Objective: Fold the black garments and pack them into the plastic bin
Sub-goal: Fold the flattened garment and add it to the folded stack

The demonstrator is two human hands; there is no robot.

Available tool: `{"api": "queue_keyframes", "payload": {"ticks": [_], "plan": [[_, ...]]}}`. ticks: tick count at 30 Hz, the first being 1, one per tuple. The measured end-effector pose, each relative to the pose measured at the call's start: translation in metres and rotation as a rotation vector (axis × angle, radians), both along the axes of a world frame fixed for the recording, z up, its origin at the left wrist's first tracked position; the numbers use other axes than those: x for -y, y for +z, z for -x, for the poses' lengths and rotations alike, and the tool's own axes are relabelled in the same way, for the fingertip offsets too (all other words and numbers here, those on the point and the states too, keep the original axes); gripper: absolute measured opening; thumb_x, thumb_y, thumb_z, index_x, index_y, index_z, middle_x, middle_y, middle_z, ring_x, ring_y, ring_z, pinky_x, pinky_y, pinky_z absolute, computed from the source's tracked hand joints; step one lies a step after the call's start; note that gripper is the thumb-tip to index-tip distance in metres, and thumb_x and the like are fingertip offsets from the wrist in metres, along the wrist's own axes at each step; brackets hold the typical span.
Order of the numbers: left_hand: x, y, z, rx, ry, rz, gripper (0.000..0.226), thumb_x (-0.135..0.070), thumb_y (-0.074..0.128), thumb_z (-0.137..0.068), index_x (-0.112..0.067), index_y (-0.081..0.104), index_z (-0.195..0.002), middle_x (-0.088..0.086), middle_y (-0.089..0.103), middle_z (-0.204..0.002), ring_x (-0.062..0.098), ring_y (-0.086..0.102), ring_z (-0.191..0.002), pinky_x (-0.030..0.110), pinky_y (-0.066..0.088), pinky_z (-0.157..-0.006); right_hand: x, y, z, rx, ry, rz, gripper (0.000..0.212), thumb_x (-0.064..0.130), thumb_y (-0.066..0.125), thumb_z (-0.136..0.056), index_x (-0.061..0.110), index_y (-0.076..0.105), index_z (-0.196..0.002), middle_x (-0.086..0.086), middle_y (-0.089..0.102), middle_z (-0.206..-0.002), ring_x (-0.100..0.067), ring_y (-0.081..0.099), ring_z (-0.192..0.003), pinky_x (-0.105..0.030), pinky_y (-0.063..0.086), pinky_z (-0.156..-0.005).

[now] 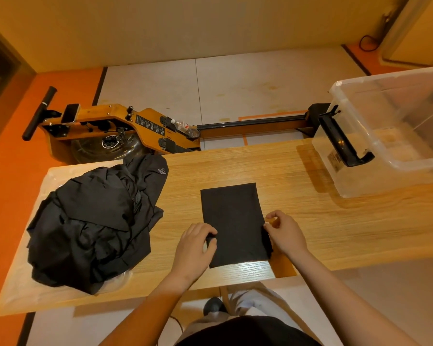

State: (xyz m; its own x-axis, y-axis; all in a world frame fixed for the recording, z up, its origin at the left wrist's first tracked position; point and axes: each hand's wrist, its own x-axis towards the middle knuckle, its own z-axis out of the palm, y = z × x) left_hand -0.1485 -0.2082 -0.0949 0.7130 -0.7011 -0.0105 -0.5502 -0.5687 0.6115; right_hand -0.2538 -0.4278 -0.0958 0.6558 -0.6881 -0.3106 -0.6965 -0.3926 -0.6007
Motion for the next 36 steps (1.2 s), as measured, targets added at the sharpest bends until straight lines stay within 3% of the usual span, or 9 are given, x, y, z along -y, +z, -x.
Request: {"api": "queue_keyframes", "payload": {"ticks": [4,10,15,20,23,28,30,33,36], "plan": [[0.029,0.003,-0.04,0.049,0.034,-0.032,0.021,-0.022,0.05,-0.097,-0.019,0.06,-0.115,-0.006,0.057,-0.116,0.011,0.049,-0.112,0.026,0.041,-0.094,0.012,0.003,-0.037,0.051,0.147,0.152,0.03,0.024,0.058,-0.092,0.016,0.057,-0.121,-0.005,0.056,-0.116,-0.02,0.049,-0.11,-0.032,0.046,-0.08],[0.071,-0.001,-0.1,0.019,0.019,-0.298,0.049,-0.02,0.044,-0.101,-0.011,0.033,-0.148,0.007,0.033,-0.153,0.023,0.027,-0.141,0.033,0.023,-0.115,0.035,-0.003,-0.095,0.009,0.497,0.33,0.043,0.016,0.052,-0.095,0.007,0.047,-0.137,-0.012,0.05,-0.136,-0.027,0.04,-0.127,-0.036,0.038,-0.098],[0.088,-0.001,-0.126,0.085,-0.048,-0.471,0.05,-0.02,0.053,-0.095,-0.013,0.04,-0.143,0.006,0.049,-0.137,0.025,0.039,-0.128,0.034,0.035,-0.099,0.046,-0.004,-0.123,-0.15,0.622,0.378,0.035,0.015,0.052,-0.09,0.011,0.052,-0.125,-0.007,0.051,-0.124,-0.023,0.041,-0.117,-0.031,0.038,-0.091],[0.094,0.0,-0.141,-0.061,-0.131,-0.48,0.018,-0.015,0.056,-0.091,-0.016,0.06,-0.108,0.003,0.055,-0.108,0.023,0.047,-0.112,0.031,0.037,-0.08,0.055,-0.002,-0.133,-0.199,0.712,0.33,0.025,0.015,0.051,-0.087,0.01,0.059,-0.11,-0.008,0.049,-0.117,-0.024,0.04,-0.113,-0.031,0.038,-0.086],[0.091,0.005,-0.146,-0.157,-0.167,-0.436,0.009,-0.014,0.056,-0.09,-0.019,0.057,-0.098,-0.002,0.046,-0.098,0.022,0.048,-0.103,0.033,0.04,-0.08,0.061,0.004,-0.134,-0.151,0.744,0.2,0.016,0.014,0.052,-0.085,0.014,0.056,-0.101,-0.004,0.053,-0.11,-0.021,0.044,-0.108,-0.03,0.037,-0.082],[0.094,0.035,-0.17,-0.339,-0.074,-0.223,0.015,-0.011,0.057,-0.091,-0.024,0.052,-0.087,-0.005,0.056,-0.085,0.018,0.055,-0.083,0.031,0.04,-0.07,0.08,0.037,-0.153,-0.031,0.619,-0.046,0.013,0.008,0.053,-0.087,0.02,0.05,-0.091,-0.001,0.06,-0.092,-0.02,0.057,-0.085,-0.039,0.051,-0.076],[0.101,0.057,-0.184,-0.273,-0.018,-0.128,0.014,-0.012,0.059,-0.092,-0.024,0.055,-0.096,-0.008,0.057,-0.084,0.016,0.055,-0.082,0.03,0.042,-0.069,0.088,0.059,-0.169,0.071,0.555,0.02,0.013,0.009,0.055,-0.088,0.02,0.054,-0.096,0.0,0.063,-0.093,-0.018,0.059,-0.085,-0.042,0.052,-0.078],[0.111,0.094,-0.2,-0.096,0.066,-0.002,0.033,-0.014,0.061,-0.092,-0.019,0.058,-0.125,-0.003,0.065,-0.105,0.013,0.059,-0.098,0.03,0.05,-0.085,0.095,0.096,-0.192,0.226,0.452,0.145,0.027,0.01,0.056,-0.092,0.019,0.058,-0.118,0.002,0.062,-0.113,-0.014,0.057,-0.105,-0.034,0.05,-0.092],[0.114,0.121,-0.203,0.13,0.047,0.082,0.024,-0.016,0.059,-0.093,-0.017,0.065,-0.117,-0.003,0.067,-0.11,0.013,0.06,-0.102,0.034,0.052,-0.088,0.095,0.125,-0.199,0.339,0.462,0.333,0.03,0.007,0.055,-0.092,0.016,0.061,-0.121,-0.002,0.06,-0.115,-0.016,0.053,-0.111,-0.033,0.046,-0.097]]}}
